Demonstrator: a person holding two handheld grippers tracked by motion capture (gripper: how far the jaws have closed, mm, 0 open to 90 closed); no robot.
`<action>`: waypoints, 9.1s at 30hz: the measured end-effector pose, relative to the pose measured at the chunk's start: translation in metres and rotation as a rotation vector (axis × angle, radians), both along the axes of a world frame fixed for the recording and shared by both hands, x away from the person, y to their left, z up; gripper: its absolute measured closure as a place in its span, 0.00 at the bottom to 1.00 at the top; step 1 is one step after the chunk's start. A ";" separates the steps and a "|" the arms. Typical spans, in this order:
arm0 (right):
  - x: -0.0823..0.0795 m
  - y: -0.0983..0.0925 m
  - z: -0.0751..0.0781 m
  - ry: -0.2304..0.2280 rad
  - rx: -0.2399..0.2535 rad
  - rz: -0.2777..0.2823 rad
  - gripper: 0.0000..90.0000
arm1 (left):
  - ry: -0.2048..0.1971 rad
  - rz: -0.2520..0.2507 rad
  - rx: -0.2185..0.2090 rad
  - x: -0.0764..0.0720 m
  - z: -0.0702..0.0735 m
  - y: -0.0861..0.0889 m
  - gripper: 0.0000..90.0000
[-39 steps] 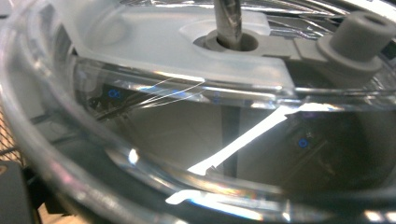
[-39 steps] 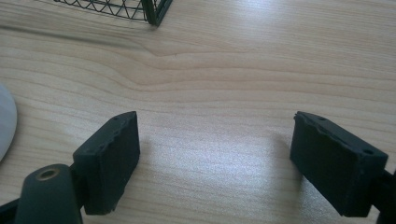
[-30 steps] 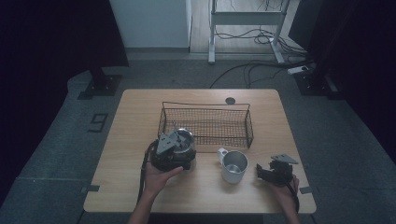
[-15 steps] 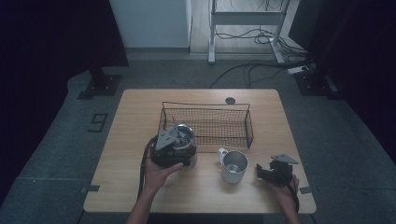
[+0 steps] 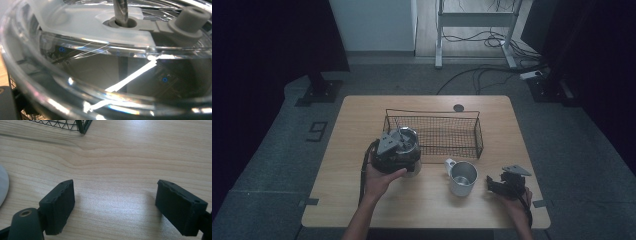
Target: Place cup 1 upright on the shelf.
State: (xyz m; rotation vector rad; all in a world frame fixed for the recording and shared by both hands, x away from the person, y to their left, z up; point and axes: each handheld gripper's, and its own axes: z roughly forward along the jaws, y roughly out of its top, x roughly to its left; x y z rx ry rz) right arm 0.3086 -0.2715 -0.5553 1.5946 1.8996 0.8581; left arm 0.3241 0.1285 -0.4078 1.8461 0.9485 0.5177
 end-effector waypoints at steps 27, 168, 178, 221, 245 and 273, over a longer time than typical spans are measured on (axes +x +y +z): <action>0.001 0.000 0.000 -0.002 0.002 0.001 0.17 | -0.038 -0.002 0.001 0.013 0.020 0.004 0.04; 0.001 0.000 0.000 -0.002 0.000 0.003 0.18 | 0.018 0.096 0.032 0.133 -0.007 -0.017 0.04; 0.001 0.000 0.000 -0.002 0.000 0.003 0.18 | 0.046 0.110 0.035 0.137 -0.021 -0.014 0.04; 0.001 0.000 0.000 -0.002 0.000 0.003 0.18 | 0.132 0.181 0.084 0.147 -0.058 -0.013 0.04; 0.001 0.000 0.000 -0.002 0.000 0.004 0.18 | 0.134 0.190 0.084 0.136 -0.062 -0.013 0.03; 0.001 0.000 0.000 -0.003 0.000 0.003 0.18 | 0.053 0.150 0.019 0.094 -0.036 0.007 0.04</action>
